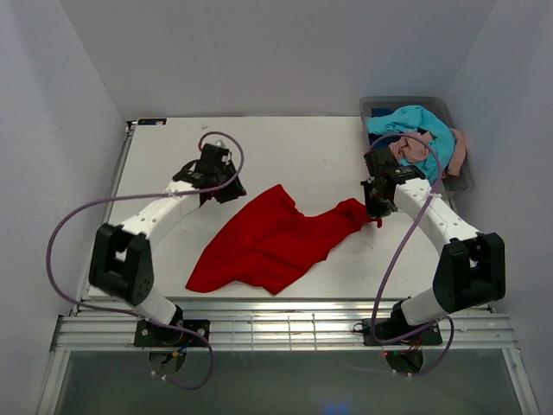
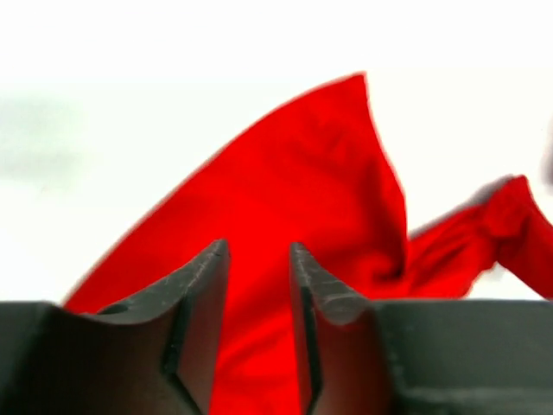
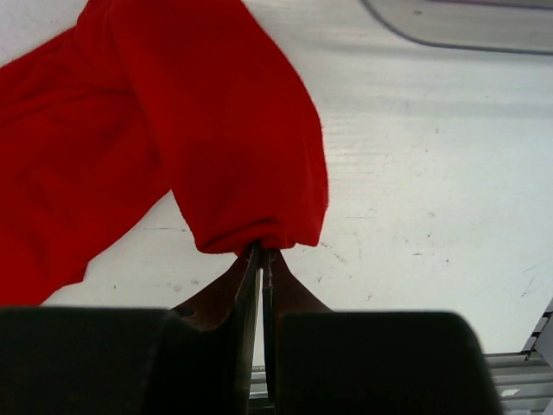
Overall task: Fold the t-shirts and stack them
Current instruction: Flatten out the tshirt
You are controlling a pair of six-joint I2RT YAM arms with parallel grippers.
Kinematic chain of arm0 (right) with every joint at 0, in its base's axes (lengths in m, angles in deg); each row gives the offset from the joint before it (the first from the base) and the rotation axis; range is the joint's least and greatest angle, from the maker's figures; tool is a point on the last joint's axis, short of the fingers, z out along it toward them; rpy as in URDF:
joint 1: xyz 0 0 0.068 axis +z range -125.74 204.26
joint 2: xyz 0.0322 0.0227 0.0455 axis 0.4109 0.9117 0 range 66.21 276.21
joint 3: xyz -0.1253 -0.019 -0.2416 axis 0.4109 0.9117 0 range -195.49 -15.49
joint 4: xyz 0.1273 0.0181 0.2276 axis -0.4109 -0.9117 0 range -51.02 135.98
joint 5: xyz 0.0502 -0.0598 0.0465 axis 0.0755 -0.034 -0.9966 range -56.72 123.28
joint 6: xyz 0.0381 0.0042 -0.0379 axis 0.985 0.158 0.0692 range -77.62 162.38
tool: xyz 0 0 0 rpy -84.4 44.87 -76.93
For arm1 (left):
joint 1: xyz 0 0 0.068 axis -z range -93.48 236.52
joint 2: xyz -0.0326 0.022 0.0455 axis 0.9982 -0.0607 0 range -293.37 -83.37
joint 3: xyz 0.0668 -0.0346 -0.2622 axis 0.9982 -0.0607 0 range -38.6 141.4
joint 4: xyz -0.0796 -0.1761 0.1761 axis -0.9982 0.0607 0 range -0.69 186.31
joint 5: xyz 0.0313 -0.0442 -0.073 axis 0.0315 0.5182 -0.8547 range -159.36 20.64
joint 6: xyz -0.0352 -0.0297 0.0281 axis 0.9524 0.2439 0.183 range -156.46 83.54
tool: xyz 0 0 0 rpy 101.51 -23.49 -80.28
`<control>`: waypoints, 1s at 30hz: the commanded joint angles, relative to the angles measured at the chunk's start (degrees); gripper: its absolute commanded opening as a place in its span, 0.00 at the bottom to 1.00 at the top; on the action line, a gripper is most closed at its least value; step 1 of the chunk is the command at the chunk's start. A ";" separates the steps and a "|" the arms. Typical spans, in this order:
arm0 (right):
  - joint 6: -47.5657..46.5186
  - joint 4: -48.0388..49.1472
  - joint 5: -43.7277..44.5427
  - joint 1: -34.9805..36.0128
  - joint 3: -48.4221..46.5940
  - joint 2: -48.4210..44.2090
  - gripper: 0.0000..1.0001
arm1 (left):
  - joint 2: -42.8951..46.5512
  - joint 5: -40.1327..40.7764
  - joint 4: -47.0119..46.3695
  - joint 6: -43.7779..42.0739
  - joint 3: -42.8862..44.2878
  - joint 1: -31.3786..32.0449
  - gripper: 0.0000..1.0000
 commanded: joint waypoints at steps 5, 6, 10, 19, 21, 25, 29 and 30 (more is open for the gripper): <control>1.84 5.06 -3.74 1.17 3.30 -2.90 0.08 | -22.55 -1.77 -0.88 -11.44 22.24 4.17 0.69; 1.84 5.32 -4.09 1.18 3.48 -2.99 0.08 | -24.05 -1.76 -0.43 -12.14 23.84 4.61 0.70; 2.45 6.29 -4.88 1.44 3.74 -2.64 0.08 | -29.59 0.87 0.10 -14.17 29.57 5.93 0.70; 2.81 7.43 -5.67 2.14 4.89 -1.23 0.08 | -39.17 3.50 1.68 -17.24 39.59 9.79 0.64; 2.72 7.43 -5.76 2.23 4.97 -1.06 0.08 | -41.54 4.47 2.91 -17.95 41.08 10.76 0.61; 2.89 7.43 -5.50 2.23 5.24 -1.41 0.08 | -42.70 7.11 4.06 -17.78 41.10 11.29 0.55; 2.98 7.79 -5.67 2.23 5.85 -1.23 0.08 | -42.70 9.48 4.14 -17.95 40.03 11.38 0.49; 3.07 7.87 -5.85 2.23 5.85 -1.14 0.08 | -42.78 9.92 4.23 -17.95 39.86 11.38 0.48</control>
